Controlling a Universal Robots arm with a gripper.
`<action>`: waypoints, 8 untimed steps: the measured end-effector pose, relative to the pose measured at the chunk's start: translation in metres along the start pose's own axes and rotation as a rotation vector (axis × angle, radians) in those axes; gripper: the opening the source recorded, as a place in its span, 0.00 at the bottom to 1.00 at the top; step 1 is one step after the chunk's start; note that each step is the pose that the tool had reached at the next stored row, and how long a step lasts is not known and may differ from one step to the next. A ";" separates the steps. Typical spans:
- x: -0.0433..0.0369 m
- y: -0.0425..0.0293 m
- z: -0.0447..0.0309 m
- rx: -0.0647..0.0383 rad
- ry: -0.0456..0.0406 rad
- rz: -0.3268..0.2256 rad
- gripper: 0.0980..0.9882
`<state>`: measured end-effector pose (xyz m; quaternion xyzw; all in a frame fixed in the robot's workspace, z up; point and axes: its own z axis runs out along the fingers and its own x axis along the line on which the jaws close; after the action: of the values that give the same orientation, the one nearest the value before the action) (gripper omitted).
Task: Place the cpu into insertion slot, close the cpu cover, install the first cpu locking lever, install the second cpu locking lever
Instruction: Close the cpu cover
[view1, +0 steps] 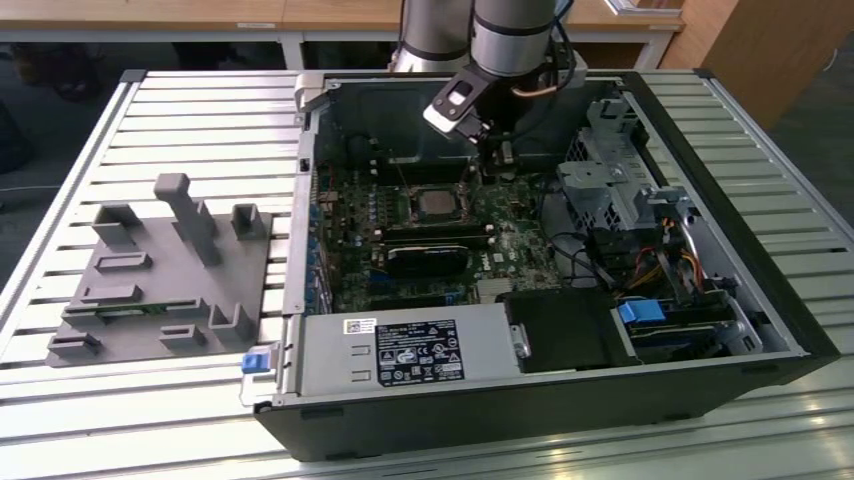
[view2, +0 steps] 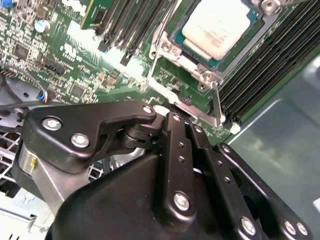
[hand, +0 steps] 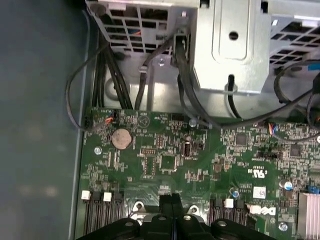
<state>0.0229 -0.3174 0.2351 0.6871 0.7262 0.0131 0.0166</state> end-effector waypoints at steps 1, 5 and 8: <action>0.0001 -0.0014 0.0005 0.000 0.0000 0.000 0.01; 0.0004 -0.0072 0.0023 0.000 0.0001 0.000 0.01; 0.0006 -0.0112 0.0034 0.000 0.0000 0.000 0.01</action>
<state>0.0118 -0.3174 0.2312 0.6872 0.7262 0.0131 0.0166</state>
